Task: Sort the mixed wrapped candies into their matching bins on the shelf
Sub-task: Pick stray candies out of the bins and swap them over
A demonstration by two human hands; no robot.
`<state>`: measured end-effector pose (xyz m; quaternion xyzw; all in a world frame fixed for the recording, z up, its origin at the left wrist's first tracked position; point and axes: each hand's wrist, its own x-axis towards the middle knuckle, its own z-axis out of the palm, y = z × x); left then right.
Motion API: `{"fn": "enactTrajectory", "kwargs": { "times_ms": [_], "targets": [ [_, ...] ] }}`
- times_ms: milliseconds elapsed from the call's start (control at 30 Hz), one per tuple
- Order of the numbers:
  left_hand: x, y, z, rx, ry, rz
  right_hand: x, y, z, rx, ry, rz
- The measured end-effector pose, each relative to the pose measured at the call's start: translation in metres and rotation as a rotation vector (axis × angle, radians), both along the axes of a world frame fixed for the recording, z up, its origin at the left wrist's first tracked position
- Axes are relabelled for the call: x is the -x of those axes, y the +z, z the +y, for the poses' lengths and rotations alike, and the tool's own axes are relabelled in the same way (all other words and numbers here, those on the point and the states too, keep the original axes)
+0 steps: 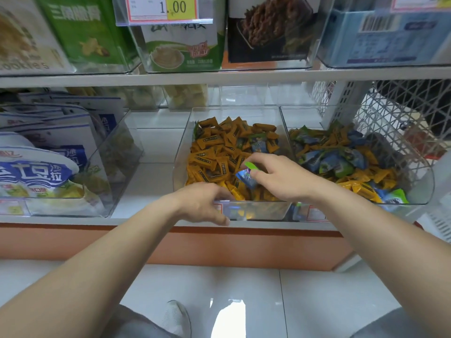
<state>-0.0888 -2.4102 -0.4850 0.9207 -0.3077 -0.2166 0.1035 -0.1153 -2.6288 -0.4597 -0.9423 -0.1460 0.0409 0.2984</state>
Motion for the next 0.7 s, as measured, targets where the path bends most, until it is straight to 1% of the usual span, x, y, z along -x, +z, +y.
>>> {"fn": "enactTrajectory", "kwargs": {
  "times_ms": [100, 167, 267, 333, 467, 600, 700],
  "targets": [
    [-0.001, 0.002, 0.000, 0.048, 0.001, 0.006, 0.001, 0.003, -0.007, -0.108, -0.034, -0.057],
    [-0.001, 0.003, -0.002, 0.053, 0.008, -0.006, 0.000, 0.005, -0.012, -0.230, -0.082, -0.069],
    [-0.001, 0.000, -0.003, 0.075, 0.062, 0.029, -0.001, 0.007, -0.016, -0.431, -0.171, -0.009],
    [0.000, 0.001, -0.005, 0.080, 0.061, 0.033, -0.001, 0.008, -0.017, -0.496, -0.196, 0.015],
    [0.003, 0.004, -0.009, 0.024, -0.011, -0.007, 0.000, 0.010, -0.020, -0.569, -0.201, 0.031],
    [0.005, 0.003, -0.010, -0.012, -0.007, -0.011, 0.004, 0.012, -0.025, -0.519, -0.183, 0.026],
    [0.007, 0.003, -0.013, -0.011, -0.001, 0.020, 0.005, 0.014, -0.025, -0.515, -0.172, 0.026]
  ]
}}
